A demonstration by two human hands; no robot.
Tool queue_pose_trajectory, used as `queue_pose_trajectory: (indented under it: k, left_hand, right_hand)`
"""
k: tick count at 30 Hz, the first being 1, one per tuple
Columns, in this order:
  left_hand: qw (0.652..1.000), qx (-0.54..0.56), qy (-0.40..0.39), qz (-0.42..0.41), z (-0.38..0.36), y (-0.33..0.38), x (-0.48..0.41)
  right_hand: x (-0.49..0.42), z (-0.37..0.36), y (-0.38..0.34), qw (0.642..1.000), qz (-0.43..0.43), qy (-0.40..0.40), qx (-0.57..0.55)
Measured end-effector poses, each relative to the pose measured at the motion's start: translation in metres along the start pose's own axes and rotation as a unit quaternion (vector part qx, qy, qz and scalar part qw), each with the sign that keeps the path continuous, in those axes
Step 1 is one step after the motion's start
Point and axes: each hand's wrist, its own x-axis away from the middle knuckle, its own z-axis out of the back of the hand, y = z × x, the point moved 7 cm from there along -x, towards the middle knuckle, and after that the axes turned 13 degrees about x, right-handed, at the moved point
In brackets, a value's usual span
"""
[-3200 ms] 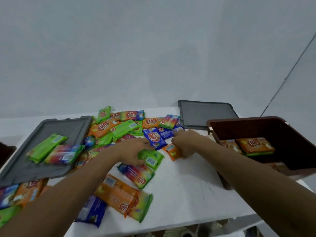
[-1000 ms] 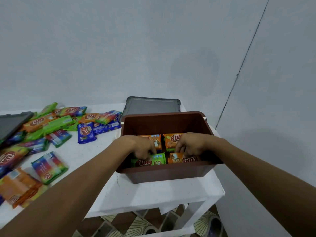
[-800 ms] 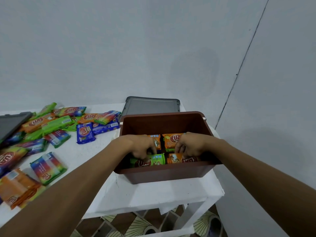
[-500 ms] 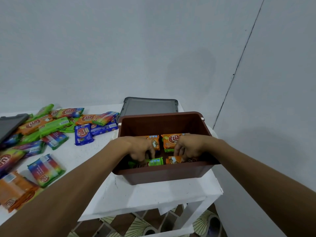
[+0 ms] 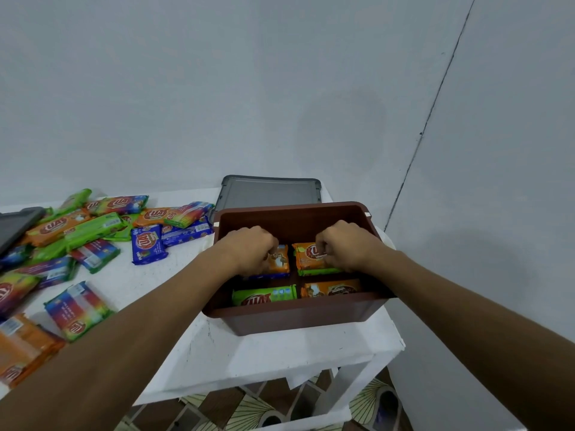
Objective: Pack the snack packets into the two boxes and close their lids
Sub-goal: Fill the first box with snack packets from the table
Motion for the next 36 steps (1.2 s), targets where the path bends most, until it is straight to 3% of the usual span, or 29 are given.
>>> queue_pose_trajectory:
  k: [4, 9, 11, 15, 18, 23, 27, 31, 36]
  left_hand:
    - [0.996, -0.093, -0.013, 0.006, -0.004, 0.004, -0.003]
    - [0.994, -0.109, 0.001, -0.017, 0.012, -0.001, 0.006]
    - [0.992, -0.091, 0.056, -0.061, 0.026, -0.008, 0.015]
    - [0.959, 0.097, 0.226, -0.144, 0.051, -0.039, 0.051]
    - [0.946, 0.119, 0.277, -0.116, 0.049, -0.092, 0.076]
    - [0.974, 0.087, 0.21, 0.001, 0.019, -0.198, 0.103]
    - [0.984, 0.092, 0.144, 0.042, -0.004, -0.254, 0.114]
    - [0.998, 0.028, 0.024, 0.056, -0.038, -0.282, 0.11]
    - [0.993, 0.035, 0.109, -0.01, -0.029, -0.283, 0.108]
  right_hand:
    - [-0.003, -0.005, 0.0, 0.998, -0.003, -0.017, 0.063]
    - [-0.005, 0.001, -0.002, 0.993, -0.007, -0.02, 0.12]
    - [-0.008, 0.008, -0.002, 0.994, -0.009, -0.012, 0.111]
    - [-0.019, 0.035, -0.019, 0.996, -0.005, 0.054, 0.064]
    - [-0.033, 0.058, -0.046, 0.993, 0.004, 0.111, 0.031]
    - [-0.067, 0.092, -0.105, 0.984, 0.025, 0.174, -0.002]
    - [-0.106, 0.101, -0.156, 0.984, 0.054, 0.167, -0.021]
    - [-0.161, 0.08, -0.208, 0.995, 0.081, 0.027, 0.06]
    - [-0.205, 0.041, -0.237, 0.995, 0.025, -0.056, 0.081]
